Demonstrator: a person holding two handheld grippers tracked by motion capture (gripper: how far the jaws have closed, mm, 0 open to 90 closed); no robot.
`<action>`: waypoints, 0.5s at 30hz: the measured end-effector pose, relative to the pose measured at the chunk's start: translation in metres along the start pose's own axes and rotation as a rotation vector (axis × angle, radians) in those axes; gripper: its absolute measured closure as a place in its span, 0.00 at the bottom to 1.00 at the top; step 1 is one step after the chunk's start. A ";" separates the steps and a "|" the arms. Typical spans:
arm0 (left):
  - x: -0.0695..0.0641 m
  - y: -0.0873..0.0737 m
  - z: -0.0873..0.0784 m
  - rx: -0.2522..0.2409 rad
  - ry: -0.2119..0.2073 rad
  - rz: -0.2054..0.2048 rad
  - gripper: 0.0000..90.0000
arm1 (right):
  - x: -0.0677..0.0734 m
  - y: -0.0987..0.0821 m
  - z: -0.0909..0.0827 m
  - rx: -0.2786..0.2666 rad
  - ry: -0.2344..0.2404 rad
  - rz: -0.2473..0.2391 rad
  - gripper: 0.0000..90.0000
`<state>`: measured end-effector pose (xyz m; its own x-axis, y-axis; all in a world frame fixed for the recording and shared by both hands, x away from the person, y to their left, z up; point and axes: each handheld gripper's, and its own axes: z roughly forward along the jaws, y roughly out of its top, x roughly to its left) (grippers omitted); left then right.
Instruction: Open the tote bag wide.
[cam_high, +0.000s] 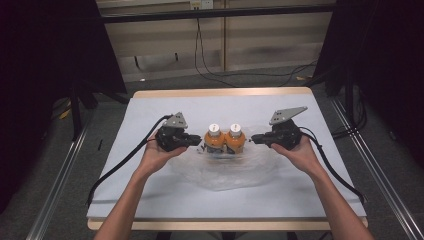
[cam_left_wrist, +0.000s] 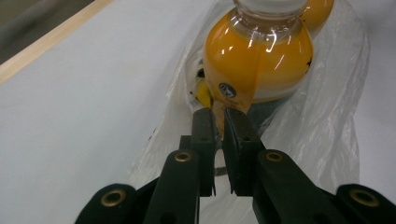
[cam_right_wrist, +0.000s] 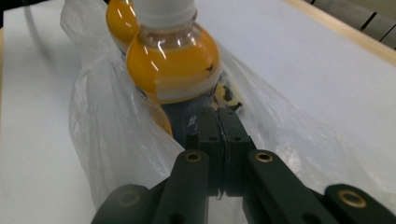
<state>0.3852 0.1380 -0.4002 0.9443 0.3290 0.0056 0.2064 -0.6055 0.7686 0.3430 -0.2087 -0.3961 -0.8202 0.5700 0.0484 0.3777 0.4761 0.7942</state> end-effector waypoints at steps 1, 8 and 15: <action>0.000 0.000 0.000 0.000 0.000 0.000 0.93 | 0.000 0.000 0.000 0.000 0.000 0.000 1.00; -0.002 -0.009 0.020 0.116 -0.029 0.030 0.93 | 0.002 -0.005 0.018 0.078 0.016 -0.015 1.00; -0.004 -0.016 0.035 0.172 -0.033 0.052 0.93 | 0.004 -0.011 0.034 0.134 0.010 -0.016 1.00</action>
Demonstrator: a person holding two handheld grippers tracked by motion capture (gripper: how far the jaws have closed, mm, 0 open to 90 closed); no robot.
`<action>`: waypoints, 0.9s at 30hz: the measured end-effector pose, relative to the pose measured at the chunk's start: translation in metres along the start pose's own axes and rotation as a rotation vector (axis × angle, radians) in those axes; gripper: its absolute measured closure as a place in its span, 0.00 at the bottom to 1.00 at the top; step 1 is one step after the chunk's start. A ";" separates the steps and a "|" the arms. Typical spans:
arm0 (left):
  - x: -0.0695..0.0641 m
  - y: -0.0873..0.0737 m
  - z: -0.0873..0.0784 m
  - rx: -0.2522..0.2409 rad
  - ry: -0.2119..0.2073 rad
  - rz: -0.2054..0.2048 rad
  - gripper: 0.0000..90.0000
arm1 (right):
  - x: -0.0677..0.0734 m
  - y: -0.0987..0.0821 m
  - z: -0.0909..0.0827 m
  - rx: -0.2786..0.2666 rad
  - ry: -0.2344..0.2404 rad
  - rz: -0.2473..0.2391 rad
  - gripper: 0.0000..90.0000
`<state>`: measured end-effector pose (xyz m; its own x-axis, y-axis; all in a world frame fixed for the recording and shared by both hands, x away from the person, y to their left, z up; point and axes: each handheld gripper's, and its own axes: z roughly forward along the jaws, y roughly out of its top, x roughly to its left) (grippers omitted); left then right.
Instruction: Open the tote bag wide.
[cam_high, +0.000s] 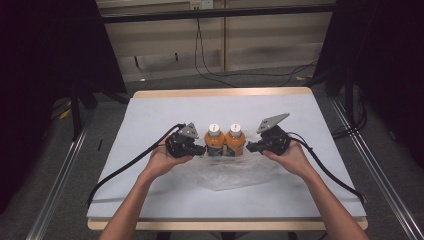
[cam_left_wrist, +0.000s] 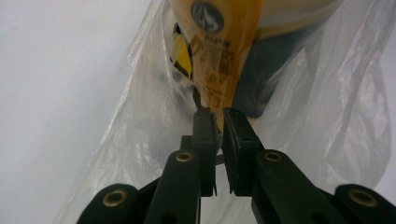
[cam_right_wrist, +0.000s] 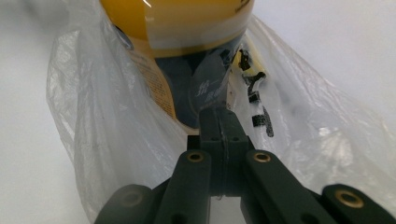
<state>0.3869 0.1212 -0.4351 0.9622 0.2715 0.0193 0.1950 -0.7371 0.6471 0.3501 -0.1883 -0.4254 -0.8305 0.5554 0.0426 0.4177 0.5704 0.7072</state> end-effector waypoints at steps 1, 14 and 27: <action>-0.001 0.000 0.002 0.017 -0.007 0.002 0.92 | 0.000 0.000 0.002 0.005 0.006 -0.004 1.00; -0.008 -0.004 0.016 0.102 -0.006 0.051 0.91 | -0.005 -0.010 0.029 0.106 -0.001 -0.006 1.00; -0.008 -0.011 0.023 0.206 0.093 0.103 0.93 | -0.007 -0.018 0.038 0.223 -0.077 -0.036 1.00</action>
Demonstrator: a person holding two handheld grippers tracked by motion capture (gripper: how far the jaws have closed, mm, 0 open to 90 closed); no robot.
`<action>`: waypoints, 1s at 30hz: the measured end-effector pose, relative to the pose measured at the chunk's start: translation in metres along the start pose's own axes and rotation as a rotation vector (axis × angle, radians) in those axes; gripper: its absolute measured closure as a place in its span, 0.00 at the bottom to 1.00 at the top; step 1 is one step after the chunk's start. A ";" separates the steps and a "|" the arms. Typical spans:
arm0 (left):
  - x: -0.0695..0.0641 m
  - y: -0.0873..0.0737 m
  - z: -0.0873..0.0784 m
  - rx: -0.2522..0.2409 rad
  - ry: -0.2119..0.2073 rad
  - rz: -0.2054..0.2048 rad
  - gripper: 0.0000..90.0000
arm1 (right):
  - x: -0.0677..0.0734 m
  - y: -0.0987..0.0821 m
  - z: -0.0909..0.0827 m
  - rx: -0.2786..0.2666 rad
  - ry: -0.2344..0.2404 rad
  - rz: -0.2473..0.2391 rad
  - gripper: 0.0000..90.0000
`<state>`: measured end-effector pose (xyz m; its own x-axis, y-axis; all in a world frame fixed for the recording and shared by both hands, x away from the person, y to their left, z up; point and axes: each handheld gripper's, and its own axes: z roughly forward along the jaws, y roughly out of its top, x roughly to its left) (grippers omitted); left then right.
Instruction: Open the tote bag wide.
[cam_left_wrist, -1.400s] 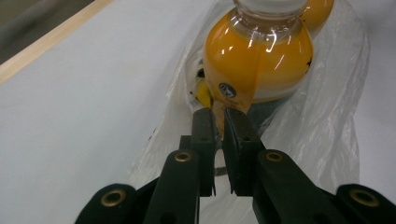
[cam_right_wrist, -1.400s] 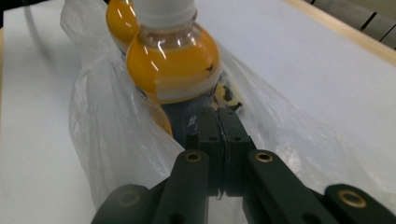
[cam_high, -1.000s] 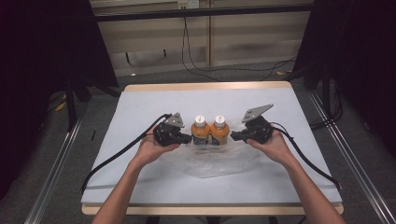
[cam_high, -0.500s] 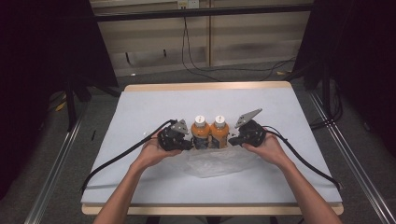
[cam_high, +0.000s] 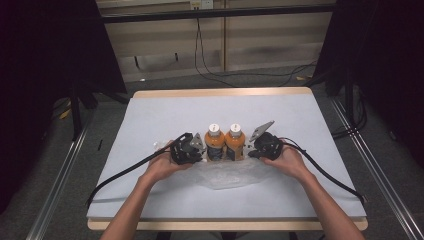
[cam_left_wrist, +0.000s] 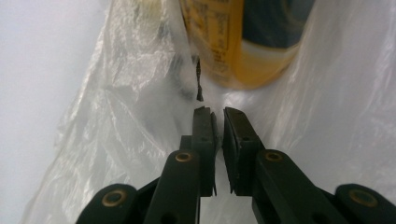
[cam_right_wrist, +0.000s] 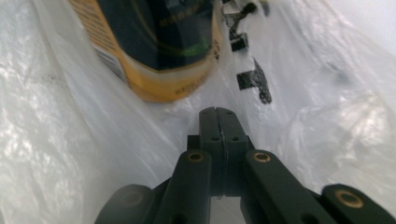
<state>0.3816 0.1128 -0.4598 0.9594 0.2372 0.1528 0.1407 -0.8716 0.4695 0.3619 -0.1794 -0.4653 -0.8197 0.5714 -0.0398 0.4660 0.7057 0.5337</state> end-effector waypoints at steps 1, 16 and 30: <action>0.000 0.000 -0.001 0.007 -0.002 0.000 0.93 | -0.001 -0.001 -0.001 0.005 -0.010 -0.004 1.00; 0.012 -0.017 -0.009 0.065 0.037 0.002 0.99 | -0.005 -0.008 -0.009 0.101 -0.110 -0.071 1.00; 0.015 -0.025 -0.012 0.064 0.063 -0.019 1.00 | -0.016 -0.019 -0.017 0.127 -0.145 -0.040 1.00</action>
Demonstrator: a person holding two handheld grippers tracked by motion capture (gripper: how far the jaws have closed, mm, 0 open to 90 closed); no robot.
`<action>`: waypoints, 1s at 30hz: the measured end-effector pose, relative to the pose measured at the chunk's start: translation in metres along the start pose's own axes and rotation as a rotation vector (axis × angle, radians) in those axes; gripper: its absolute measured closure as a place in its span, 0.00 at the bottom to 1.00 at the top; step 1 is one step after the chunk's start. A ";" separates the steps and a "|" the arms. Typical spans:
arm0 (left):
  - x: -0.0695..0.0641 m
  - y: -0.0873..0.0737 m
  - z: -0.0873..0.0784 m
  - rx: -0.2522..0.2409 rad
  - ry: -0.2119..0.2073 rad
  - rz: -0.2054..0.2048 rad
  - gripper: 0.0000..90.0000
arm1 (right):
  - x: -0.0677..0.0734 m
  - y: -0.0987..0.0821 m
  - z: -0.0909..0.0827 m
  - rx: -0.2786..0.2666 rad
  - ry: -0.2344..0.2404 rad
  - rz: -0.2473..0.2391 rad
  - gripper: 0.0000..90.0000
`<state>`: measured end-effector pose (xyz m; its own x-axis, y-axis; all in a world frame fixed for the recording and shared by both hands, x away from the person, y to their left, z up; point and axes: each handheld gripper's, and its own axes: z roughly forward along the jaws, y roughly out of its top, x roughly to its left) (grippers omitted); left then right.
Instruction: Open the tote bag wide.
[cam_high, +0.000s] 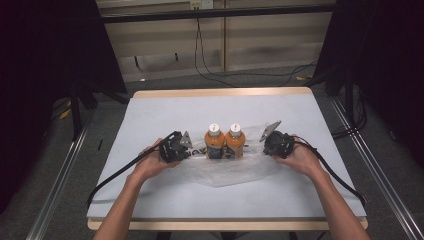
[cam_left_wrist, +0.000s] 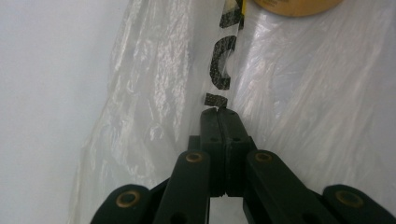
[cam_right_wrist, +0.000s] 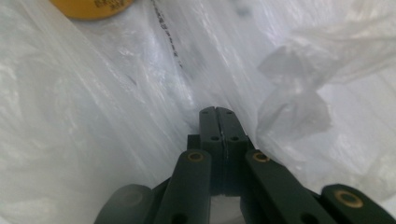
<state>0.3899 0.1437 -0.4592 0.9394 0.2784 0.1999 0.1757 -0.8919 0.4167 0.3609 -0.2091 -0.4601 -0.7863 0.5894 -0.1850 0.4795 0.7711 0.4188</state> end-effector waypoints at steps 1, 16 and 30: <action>-0.001 0.000 0.000 0.004 0.001 0.006 1.00 | -0.002 -0.001 -0.001 0.001 0.003 0.000 1.00; -0.002 -0.003 -0.003 0.025 0.011 0.026 1.00 | -0.022 -0.029 -0.009 0.027 -0.017 0.078 1.00; 0.006 -0.022 -0.009 -0.001 -0.013 -0.031 1.00 | -0.025 -0.046 -0.017 0.019 -0.011 0.122 1.00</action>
<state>0.3885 0.1678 -0.4587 0.9373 0.3012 0.1755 0.2044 -0.8825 0.4235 0.3520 -0.2636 -0.4594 -0.7175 0.6815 -0.1440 0.5785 0.6982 0.4217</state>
